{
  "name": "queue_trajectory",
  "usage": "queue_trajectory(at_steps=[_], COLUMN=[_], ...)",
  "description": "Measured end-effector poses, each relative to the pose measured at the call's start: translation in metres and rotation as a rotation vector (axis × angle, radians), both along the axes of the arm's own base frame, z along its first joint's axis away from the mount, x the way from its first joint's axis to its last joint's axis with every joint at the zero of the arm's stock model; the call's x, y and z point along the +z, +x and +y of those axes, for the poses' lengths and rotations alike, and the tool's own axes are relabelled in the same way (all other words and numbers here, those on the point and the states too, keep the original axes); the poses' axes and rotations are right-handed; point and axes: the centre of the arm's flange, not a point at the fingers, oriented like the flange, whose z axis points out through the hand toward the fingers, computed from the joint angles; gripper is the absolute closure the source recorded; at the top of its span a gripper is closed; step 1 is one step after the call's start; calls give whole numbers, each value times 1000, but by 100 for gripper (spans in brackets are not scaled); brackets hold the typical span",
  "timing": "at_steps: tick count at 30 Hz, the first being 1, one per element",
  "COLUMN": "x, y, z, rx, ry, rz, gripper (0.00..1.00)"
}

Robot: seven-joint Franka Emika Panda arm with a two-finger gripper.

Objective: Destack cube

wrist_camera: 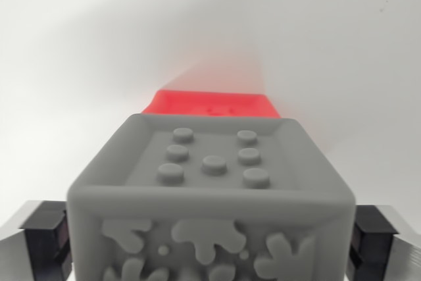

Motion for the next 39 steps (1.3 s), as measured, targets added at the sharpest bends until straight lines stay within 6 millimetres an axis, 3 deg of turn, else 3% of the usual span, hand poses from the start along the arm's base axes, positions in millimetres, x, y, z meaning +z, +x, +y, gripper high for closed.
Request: queue_trajectory(at_steps=[29,39], x=[0,12], y=[0,1], z=[0,0], rx=[0,-1], ry=[0,2], rz=[0,-5], gripper=[100,100])
